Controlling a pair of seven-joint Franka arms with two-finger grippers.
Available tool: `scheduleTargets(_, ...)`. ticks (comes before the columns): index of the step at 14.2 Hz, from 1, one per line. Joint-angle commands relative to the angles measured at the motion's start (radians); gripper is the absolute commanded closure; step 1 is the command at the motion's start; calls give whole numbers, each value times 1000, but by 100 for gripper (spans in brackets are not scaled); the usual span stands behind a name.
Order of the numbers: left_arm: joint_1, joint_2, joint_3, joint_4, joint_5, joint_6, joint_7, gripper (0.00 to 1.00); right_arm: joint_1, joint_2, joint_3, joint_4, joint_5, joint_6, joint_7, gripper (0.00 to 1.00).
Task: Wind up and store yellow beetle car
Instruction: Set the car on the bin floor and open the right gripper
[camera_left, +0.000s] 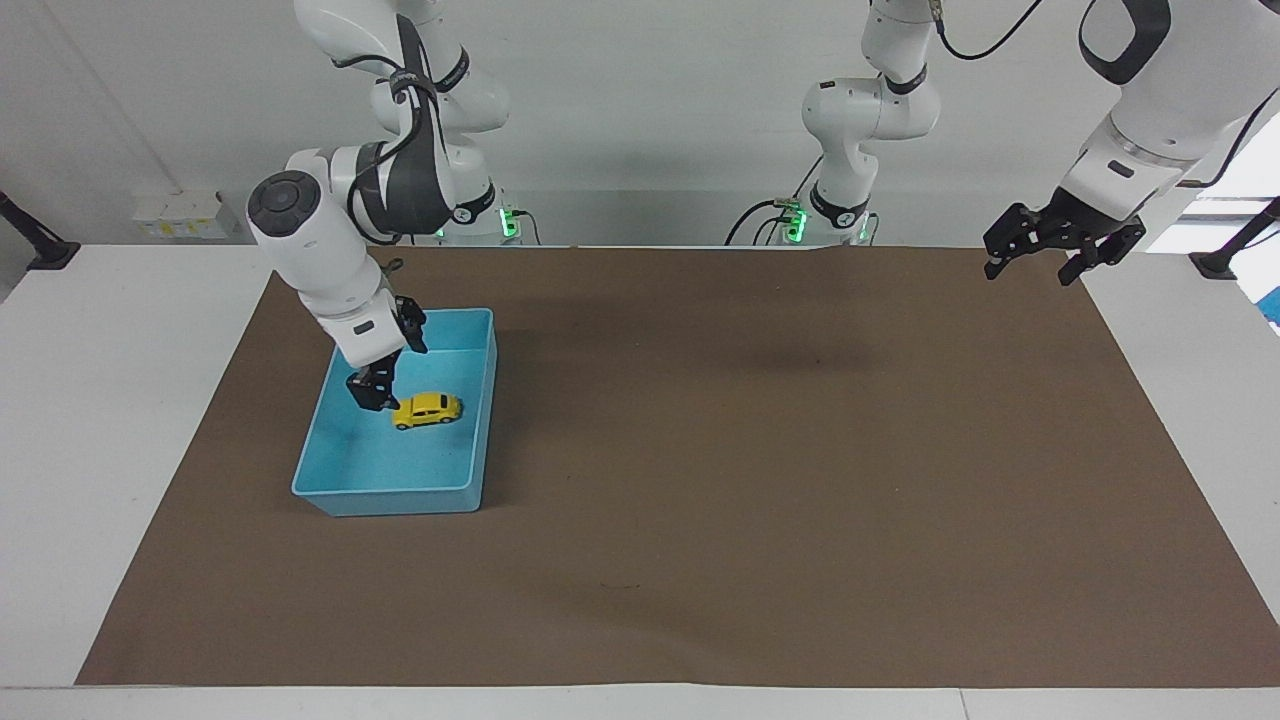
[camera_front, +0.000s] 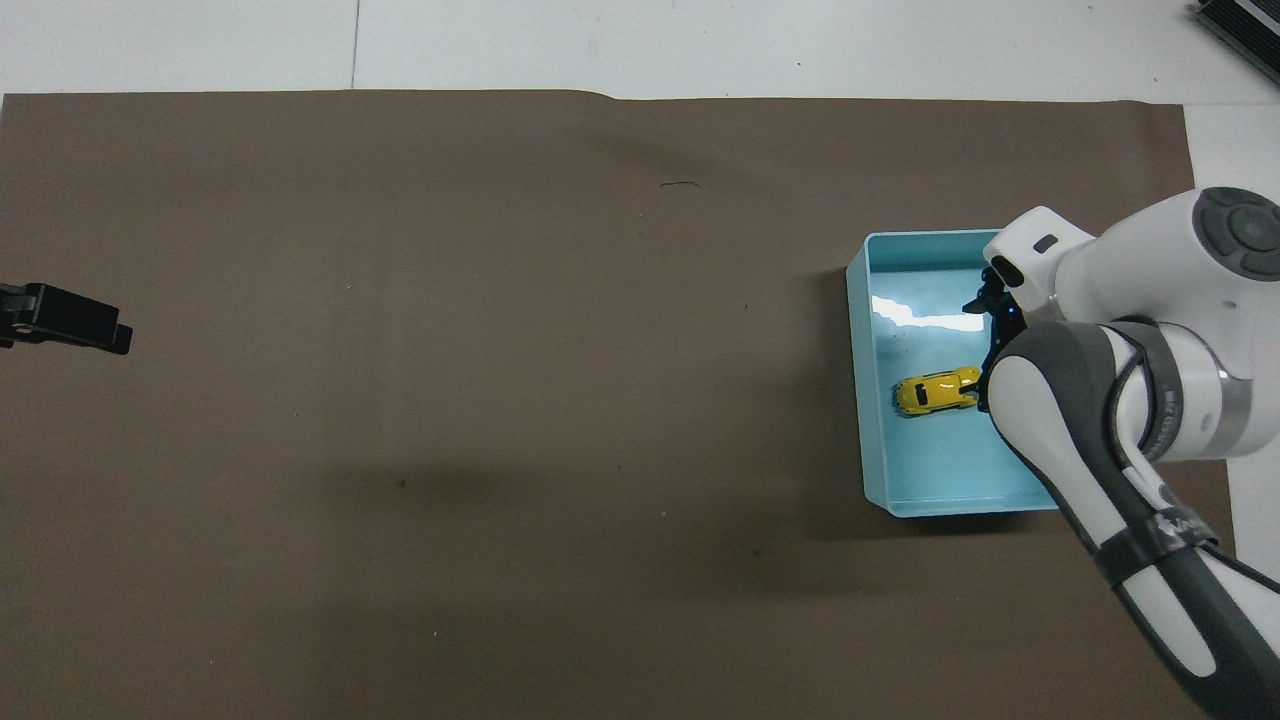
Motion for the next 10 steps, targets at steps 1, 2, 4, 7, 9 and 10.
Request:
scheduleTargets(1,16,-6,-12,6,16,-15,-6,0,18,-49,3,21,16,-58,183,0)
scheduleTargets(2,16,-6,-12,6,16,-15,-6,0,29,-75,3,21,7,-76,291,0)
scheduleTargets(4,16,-6,-12,6,16,-15,-6,0,43,-120,3,23,-3,-108,477,0)
scheduleTargets(7,16,-6,-12,6,16,-15,-6,0,39,-149,-7,37,-3,-159,640,0)
scheduleTargets(9,16,-6,-12,6,16,-15,-6,0,18,-149,-16,58,0,-196,726,0)
scheduleTargets(10,16,-6,-12,6,16,-15,-6,0,-8,-149,-15,79,1,-219,771,0)
